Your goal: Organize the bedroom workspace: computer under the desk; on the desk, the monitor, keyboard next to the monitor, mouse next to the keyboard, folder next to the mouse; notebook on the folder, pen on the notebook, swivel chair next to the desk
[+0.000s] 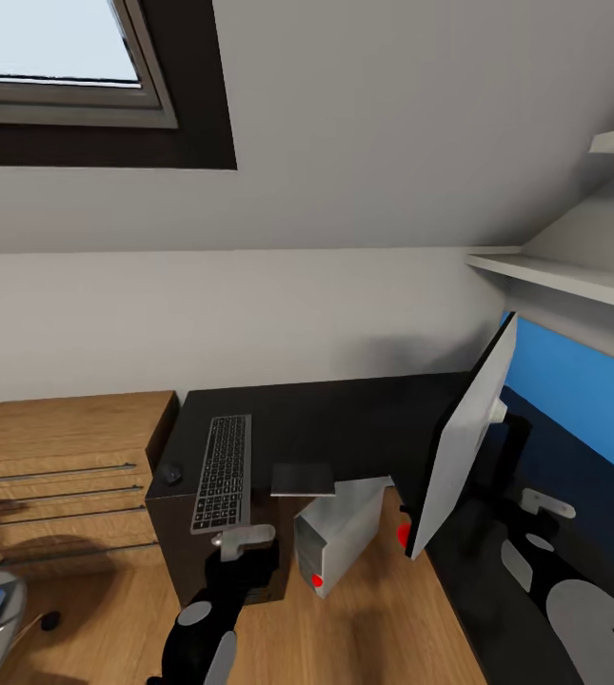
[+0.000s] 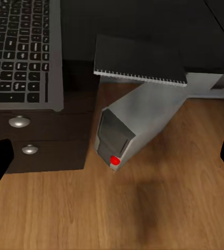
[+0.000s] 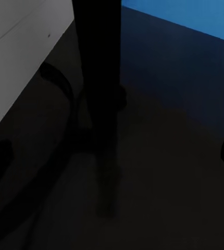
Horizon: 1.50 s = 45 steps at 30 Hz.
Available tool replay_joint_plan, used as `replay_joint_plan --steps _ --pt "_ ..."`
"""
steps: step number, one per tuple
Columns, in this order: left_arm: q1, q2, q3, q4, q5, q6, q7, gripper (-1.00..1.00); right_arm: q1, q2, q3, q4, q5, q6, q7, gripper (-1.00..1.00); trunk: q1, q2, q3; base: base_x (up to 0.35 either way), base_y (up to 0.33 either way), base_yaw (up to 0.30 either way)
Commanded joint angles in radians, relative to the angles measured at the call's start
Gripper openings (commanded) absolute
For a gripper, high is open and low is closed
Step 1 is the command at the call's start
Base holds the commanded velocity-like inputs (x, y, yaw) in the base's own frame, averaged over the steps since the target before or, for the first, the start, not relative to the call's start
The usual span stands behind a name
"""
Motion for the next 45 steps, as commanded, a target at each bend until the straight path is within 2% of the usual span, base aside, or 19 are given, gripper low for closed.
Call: replay_joint_plan --steps 1,5,14,24,38,45 --pt "-0.001 0.003 -0.002 0.005 0.011 0.003 0.009 1.00 -0.001 0.000 0.003 0.001 -0.006 -0.005 -0.002 1.00 0.000 -0.002 -0.002 0.000 0.000 0.000" --pt "-0.001 0.013 0.001 0.062 0.010 0.001 0.011 1.00 0.000 0.000 0.003 -0.001 -0.006 -0.005 -0.002 1.00 0.000 -0.002 -0.002 0.000 0.000 0.000" --pt "-0.001 0.017 0.007 0.083 0.011 0.004 0.012 1.00 0.000 0.001 0.004 -0.001 -0.006 -0.005 0.002 1.00 0.000 -0.002 -0.002 0.000 -0.006 0.000" --pt "-0.001 0.017 0.010 0.084 0.010 0.005 0.012 1.00 0.000 0.005 0.004 0.001 -0.006 -0.005 0.001 1.00 0.000 -0.002 -0.002 0.000 -0.156 0.000" --pt "-0.001 0.018 0.015 0.080 0.010 0.004 0.012 1.00 0.000 0.007 0.004 0.001 -0.006 -0.005 0.000 1.00 0.000 -0.002 -0.002 0.000 -0.014 0.003" --pt "-0.001 0.018 0.016 0.081 0.010 0.004 0.012 1.00 0.000 0.007 0.004 0.001 -0.006 -0.005 0.000 1.00 0.000 -0.002 -0.002 0.000 0.000 0.121"
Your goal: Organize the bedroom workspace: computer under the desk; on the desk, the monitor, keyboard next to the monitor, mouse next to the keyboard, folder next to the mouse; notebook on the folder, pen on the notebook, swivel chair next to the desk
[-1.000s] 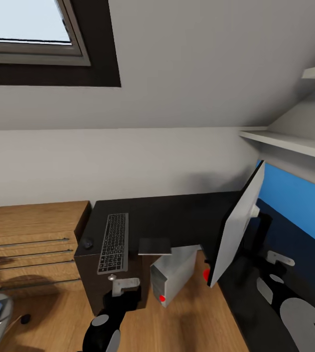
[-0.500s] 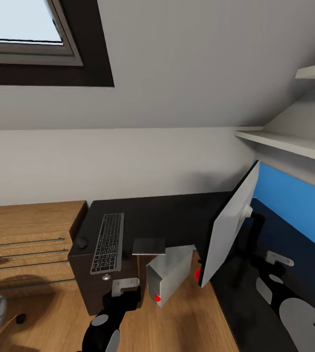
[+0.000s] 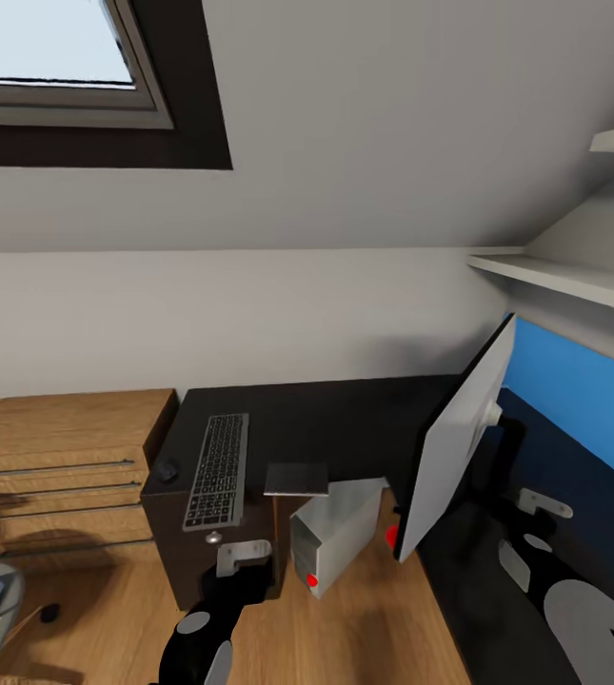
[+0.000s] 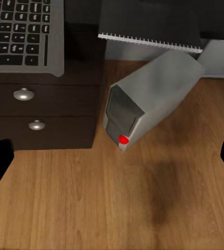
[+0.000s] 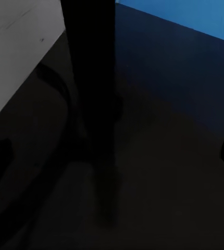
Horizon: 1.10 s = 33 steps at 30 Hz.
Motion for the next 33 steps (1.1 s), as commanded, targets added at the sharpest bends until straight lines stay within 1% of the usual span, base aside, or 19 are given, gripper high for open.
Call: replay_joint_plan --steps 1,7,25,33 --pt "-0.001 0.000 -0.002 -0.001 0.010 0.003 0.009 1.00 -0.001 -0.001 0.003 0.001 -0.006 -0.004 -0.001 1.00 0.000 -0.002 -0.002 0.000 0.000 0.164" --pt "-0.001 0.000 -0.004 0.001 0.012 0.003 0.011 1.00 -0.001 -0.001 0.003 0.001 -0.006 -0.004 -0.001 1.00 0.000 -0.002 -0.002 0.000 0.000 0.091" --pt "-0.001 0.000 -0.005 0.004 0.012 0.003 0.011 1.00 -0.001 -0.006 0.003 0.001 -0.006 -0.004 -0.001 1.00 0.000 -0.002 -0.002 0.000 0.000 0.006" --pt "-0.001 -0.001 -0.005 0.004 0.012 0.003 0.011 1.00 -0.001 -0.007 0.003 0.001 -0.006 -0.019 -0.002 1.00 0.000 -0.002 -0.002 0.091 -0.064 0.000"
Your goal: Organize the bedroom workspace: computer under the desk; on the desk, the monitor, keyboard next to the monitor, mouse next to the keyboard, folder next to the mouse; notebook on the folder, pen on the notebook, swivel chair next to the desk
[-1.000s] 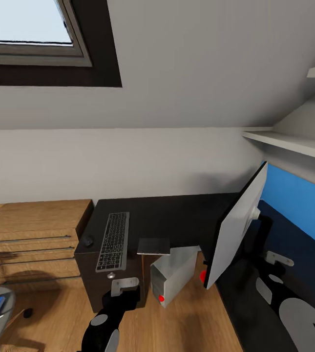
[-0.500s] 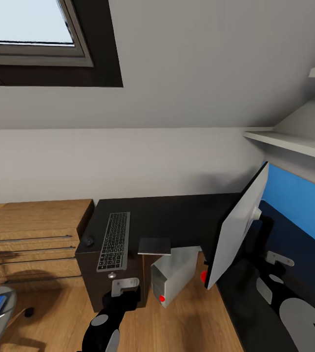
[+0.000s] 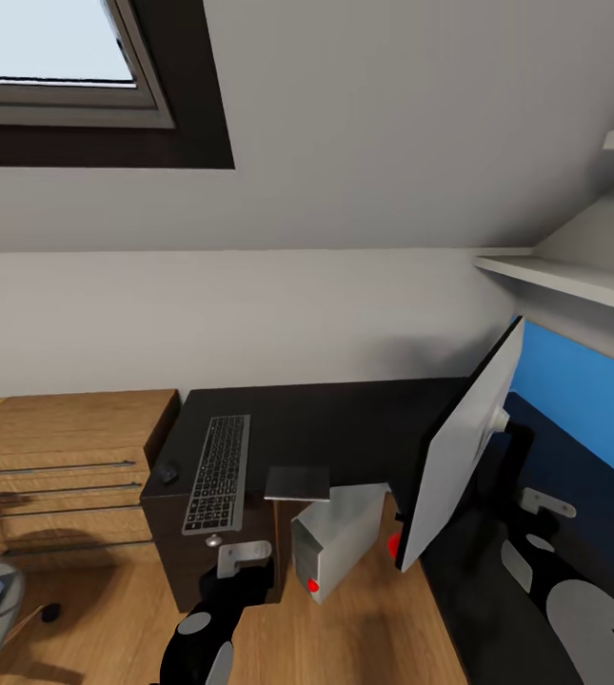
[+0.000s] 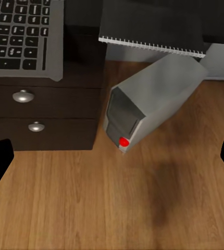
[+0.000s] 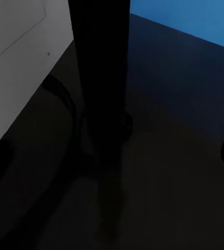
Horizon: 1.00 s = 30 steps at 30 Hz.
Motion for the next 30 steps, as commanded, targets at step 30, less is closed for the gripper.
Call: replay_joint_plan --steps 30 --pt "-0.001 0.001 -0.002 0.000 0.011 0.003 0.009 1.00 -0.001 -0.002 0.003 0.001 -0.006 -0.012 -0.002 1.00 0.000 -0.002 -0.002 0.060 -0.045 0.000"
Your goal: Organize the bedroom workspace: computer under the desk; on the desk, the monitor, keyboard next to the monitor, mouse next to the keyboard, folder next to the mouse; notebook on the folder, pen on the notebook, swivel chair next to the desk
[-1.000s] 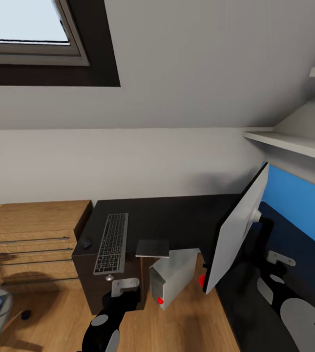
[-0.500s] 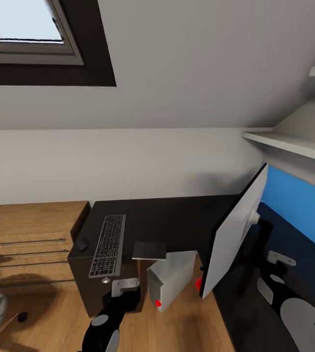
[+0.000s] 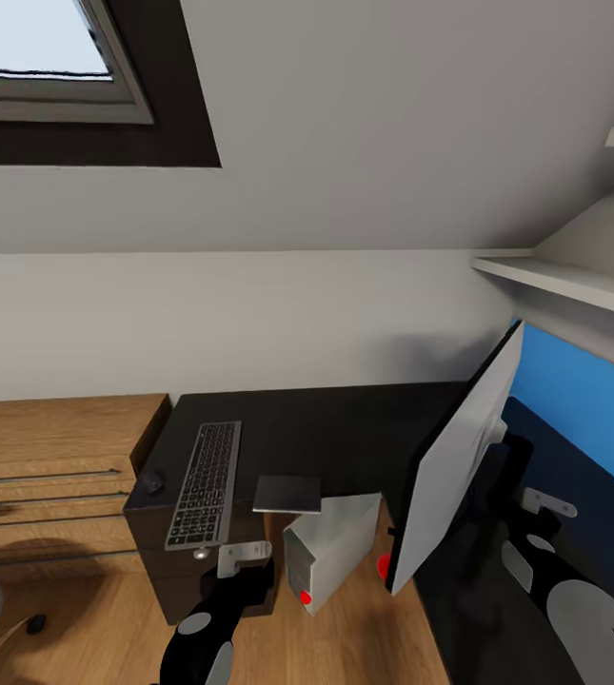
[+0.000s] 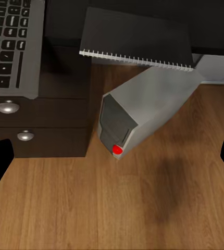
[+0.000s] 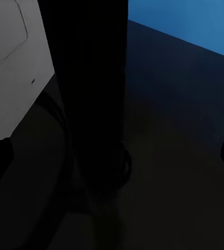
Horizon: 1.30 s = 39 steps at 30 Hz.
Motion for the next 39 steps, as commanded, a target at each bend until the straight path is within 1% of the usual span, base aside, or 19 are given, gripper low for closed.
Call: replay_joint_plan --steps 1,14,26,39 --pt "-0.001 0.001 -0.002 -0.001 0.011 0.003 0.009 1.00 -0.001 0.000 0.003 0.001 -0.006 -0.004 -0.002 1.00 0.001 -0.001 -0.002 0.062 -0.001 0.000" --pt "-0.001 0.001 -0.001 -0.001 0.011 0.003 0.009 1.00 -0.001 0.001 0.003 0.000 -0.006 -0.004 -0.001 1.00 0.001 -0.001 -0.002 0.010 0.000 0.000" --pt "-0.001 -0.003 -0.004 -0.026 0.014 0.003 0.008 1.00 -0.001 0.002 0.005 0.000 -0.006 -0.003 0.000 1.00 0.001 -0.001 -0.002 0.000 0.000 0.000" --pt "-0.001 -0.004 -0.003 -0.027 0.012 0.003 0.009 1.00 -0.001 0.002 0.005 0.000 -0.006 -0.003 -0.001 1.00 0.050 -0.092 -0.042 0.000 0.000 0.000"
